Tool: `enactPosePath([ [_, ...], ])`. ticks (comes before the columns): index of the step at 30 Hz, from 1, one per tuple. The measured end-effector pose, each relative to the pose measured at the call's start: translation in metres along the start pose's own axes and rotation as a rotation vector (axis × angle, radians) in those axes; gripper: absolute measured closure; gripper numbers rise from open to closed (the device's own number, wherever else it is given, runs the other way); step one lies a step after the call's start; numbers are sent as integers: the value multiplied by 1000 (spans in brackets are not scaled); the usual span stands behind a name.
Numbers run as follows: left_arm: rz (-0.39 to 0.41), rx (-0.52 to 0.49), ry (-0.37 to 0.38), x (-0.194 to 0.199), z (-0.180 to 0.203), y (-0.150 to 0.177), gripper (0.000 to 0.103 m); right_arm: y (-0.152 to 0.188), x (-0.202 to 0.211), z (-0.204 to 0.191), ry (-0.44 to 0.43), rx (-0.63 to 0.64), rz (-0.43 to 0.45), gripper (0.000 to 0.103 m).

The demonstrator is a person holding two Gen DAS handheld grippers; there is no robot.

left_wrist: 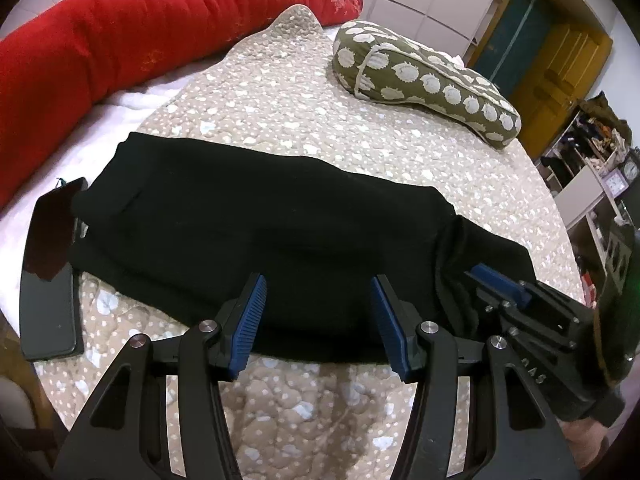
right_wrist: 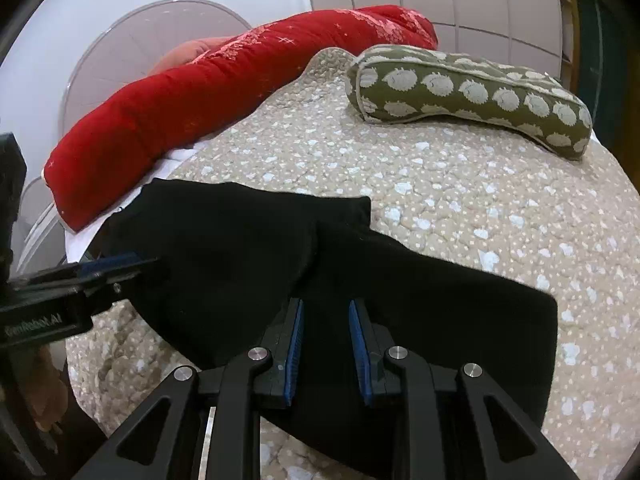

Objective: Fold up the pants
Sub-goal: 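Press the folded pants flat with both grippers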

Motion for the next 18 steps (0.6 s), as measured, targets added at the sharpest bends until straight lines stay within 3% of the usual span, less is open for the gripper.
enactPosePath([
  [7,11,44,-17,7,-14,1,49,-21,13,-18,-47,28,41,80],
  [9,28,102,2,12,-25,3,45,-27,12,-28,-77,41,42,76],
  [10,32,127,10,13,-30,5,35,-30,10,-32,-84,46,40,75],
  [11,42,169,24,15,-38,9,33,-33,6,-37,-92,53,37,74],
  [18,77,352,30,16,-78,17,32,-58,-31,-89,-171,189,-12,66],
])
Point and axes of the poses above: each gripper's, at about its wrist camera, not at the fingertips, and x roughly against the way its jaws point, z to its right, y to its underside, the point moved 5 cm from there along -x, roughly the way its jaws point, and after that the axes turned 3 degrees about -x, right-handed, at the moved point
